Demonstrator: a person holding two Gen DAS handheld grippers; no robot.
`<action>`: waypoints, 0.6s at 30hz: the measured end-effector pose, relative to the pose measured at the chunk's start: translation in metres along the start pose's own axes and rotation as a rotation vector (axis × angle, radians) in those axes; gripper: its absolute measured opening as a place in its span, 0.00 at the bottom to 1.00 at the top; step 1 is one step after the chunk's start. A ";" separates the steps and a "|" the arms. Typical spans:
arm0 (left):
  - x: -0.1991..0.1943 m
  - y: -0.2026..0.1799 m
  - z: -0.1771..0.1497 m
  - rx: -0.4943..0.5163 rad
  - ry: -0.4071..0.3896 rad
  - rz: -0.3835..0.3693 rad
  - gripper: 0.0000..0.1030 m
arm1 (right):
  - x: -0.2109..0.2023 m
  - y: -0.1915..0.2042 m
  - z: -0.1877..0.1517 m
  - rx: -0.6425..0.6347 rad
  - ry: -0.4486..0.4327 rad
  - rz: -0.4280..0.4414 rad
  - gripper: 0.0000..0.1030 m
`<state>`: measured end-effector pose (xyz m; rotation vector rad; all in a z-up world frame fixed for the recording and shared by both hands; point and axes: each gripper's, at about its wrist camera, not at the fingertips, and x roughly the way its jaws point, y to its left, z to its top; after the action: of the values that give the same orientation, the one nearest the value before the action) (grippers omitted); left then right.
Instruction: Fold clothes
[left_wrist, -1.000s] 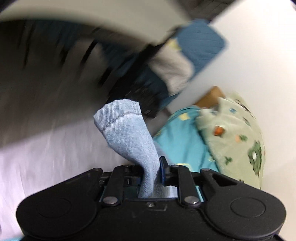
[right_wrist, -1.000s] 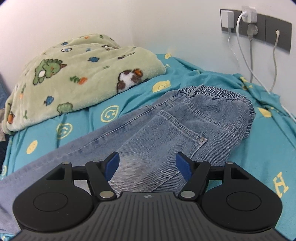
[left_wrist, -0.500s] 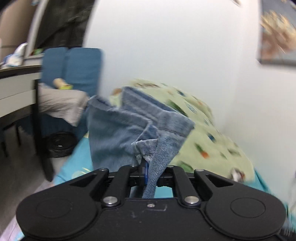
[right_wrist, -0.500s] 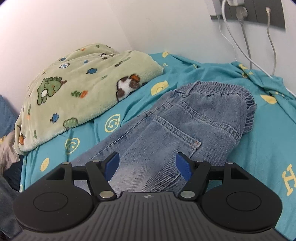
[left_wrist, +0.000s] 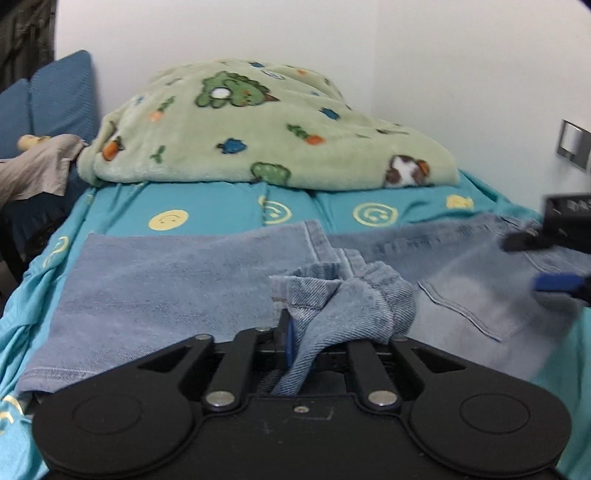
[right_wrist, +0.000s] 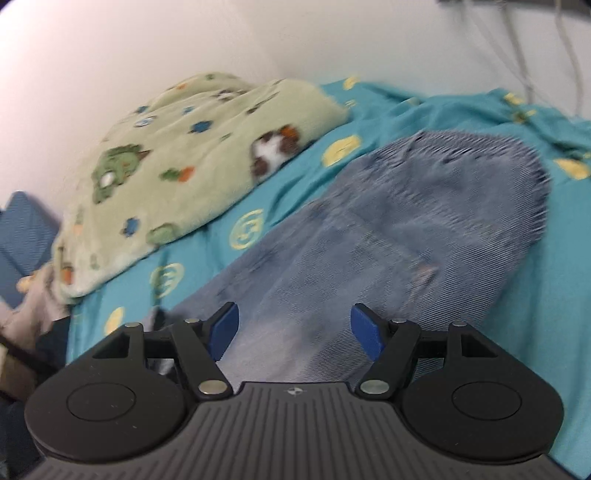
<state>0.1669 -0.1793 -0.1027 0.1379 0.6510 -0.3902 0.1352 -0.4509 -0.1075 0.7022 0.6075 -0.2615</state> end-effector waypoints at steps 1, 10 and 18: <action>-0.004 0.002 -0.001 0.004 0.010 -0.019 0.13 | 0.002 0.002 -0.001 -0.001 0.009 0.032 0.68; -0.057 0.017 -0.016 0.060 -0.045 -0.136 0.43 | 0.013 0.031 -0.015 -0.015 0.083 0.289 0.68; -0.021 0.031 -0.023 -0.006 0.006 -0.061 0.42 | 0.076 0.028 -0.017 0.105 0.207 0.314 0.63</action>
<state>0.1504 -0.1383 -0.1080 0.1143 0.6634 -0.4464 0.2005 -0.4205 -0.1490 0.9208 0.6726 0.0726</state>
